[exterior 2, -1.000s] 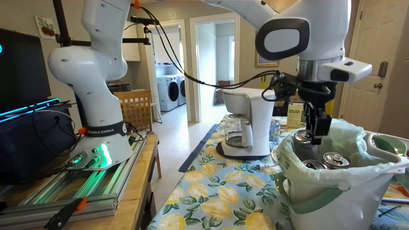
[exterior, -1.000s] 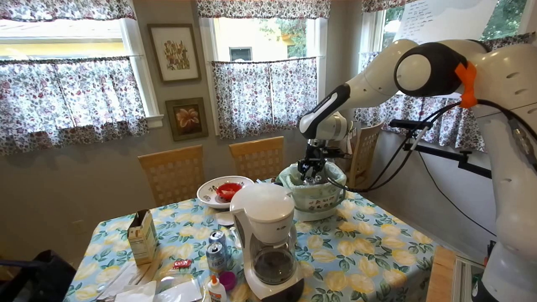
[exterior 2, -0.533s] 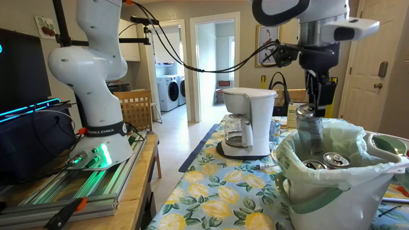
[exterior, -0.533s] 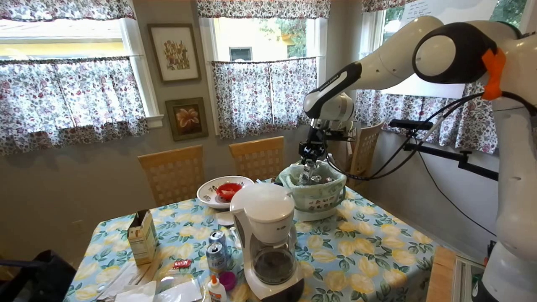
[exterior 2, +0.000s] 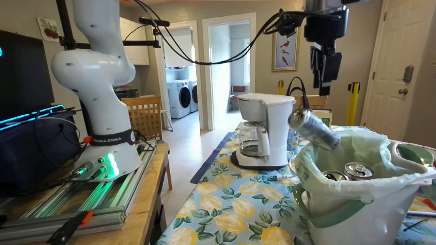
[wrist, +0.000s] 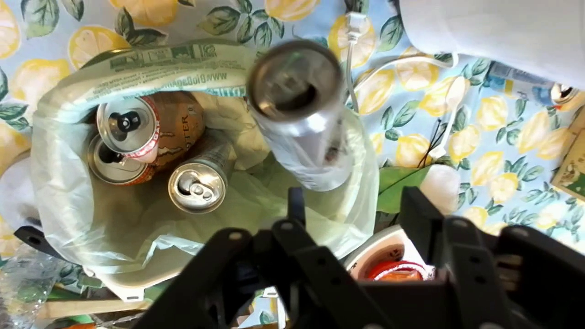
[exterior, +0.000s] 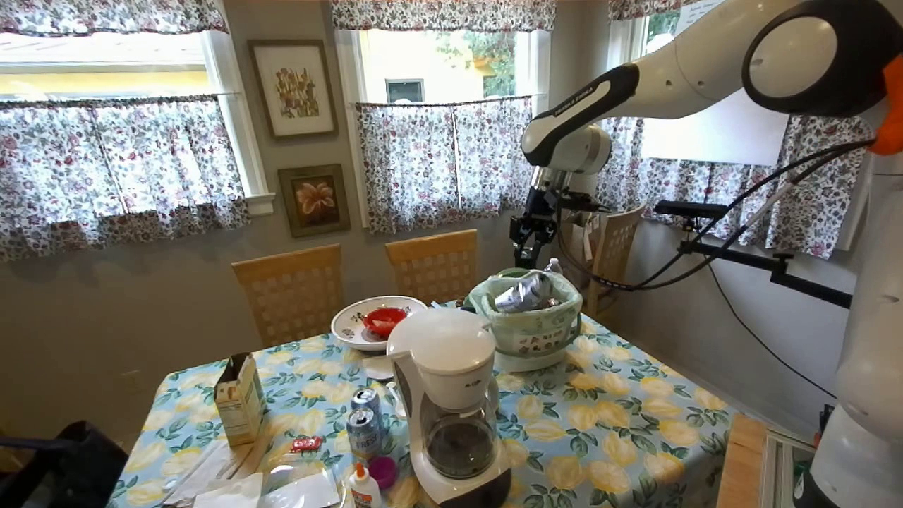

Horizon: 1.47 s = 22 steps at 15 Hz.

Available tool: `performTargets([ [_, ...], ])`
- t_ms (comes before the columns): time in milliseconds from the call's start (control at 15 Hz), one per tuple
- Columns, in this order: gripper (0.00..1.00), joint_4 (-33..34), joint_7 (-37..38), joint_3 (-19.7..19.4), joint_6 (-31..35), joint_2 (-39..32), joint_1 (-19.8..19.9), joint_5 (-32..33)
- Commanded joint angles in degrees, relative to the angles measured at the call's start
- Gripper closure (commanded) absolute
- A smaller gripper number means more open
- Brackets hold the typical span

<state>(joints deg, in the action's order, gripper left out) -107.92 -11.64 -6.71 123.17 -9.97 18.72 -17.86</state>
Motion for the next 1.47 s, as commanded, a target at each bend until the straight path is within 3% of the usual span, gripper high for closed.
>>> performTargets([
  [0,0.67,-5.4,-2.6,-1.6,-4.2,6.8,-1.8,1.8],
  [400,0.67,-9.0,-3.8,-2.4,-9.6,9.9,-4.0,6.3],
  [467,0.5,-9.3,-2.8,-2.5,-8.1,9.5,-4.3,7.9],
  [533,0.2,-9.2,-2.0,-2.7,-7.5,9.1,-4.4,9.5],
  [667,0.22,-9.4,-0.6,-3.4,-4.4,8.5,-4.3,13.1],
  [867,0.03,-9.8,1.5,-5.0,-0.5,7.4,-3.6,17.3],
  [1000,0.0,-9.9,2.0,-6.2,2.9,5.5,-3.1,17.7],
  [1400,0.0,-7.1,3.9,-7.3,11.7,-3.5,-1.6,10.4],
])
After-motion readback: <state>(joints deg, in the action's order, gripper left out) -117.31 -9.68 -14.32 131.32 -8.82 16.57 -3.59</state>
